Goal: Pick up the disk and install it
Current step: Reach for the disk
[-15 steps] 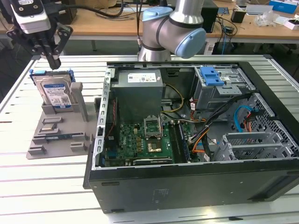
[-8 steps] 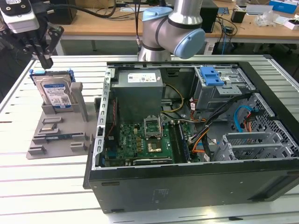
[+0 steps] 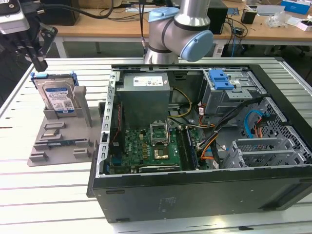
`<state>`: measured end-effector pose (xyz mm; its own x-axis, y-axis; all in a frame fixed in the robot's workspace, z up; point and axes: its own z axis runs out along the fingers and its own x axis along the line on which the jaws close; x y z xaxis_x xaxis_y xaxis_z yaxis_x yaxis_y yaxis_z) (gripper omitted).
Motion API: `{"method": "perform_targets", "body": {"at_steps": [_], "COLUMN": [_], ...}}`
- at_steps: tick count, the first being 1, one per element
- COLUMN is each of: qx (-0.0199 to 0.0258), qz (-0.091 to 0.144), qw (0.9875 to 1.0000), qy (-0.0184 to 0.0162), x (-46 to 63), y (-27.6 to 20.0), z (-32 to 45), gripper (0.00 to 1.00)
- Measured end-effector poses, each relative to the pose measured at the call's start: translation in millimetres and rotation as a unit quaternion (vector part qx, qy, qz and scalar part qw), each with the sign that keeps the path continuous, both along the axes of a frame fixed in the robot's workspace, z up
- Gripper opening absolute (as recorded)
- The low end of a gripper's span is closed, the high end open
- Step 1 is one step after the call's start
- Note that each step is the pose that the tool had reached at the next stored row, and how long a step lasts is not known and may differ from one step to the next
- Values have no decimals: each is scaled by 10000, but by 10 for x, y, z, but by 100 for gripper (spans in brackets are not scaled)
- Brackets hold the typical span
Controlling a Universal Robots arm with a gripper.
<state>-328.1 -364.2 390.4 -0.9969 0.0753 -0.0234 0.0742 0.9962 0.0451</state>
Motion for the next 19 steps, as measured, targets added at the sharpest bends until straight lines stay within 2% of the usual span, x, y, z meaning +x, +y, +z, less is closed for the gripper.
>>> {"method": "perform_targets", "body": {"at_steps": [7, 10, 11, 14, 19], "qx": [0, 0, 0, -1, 0], "qz": [0, 0, 0, 0, 0], "qw": [10000, 10000, 10000, 10000, 10000], "qy": [1, 0, 1, 1, 0], "x": [-162, -234, -266, -311, -318], "y": [24, 58, 87, 134, 141], "z": [-3, -7, -9, -15, -18], "gripper": [11, 11, 11, 11, 11]}}
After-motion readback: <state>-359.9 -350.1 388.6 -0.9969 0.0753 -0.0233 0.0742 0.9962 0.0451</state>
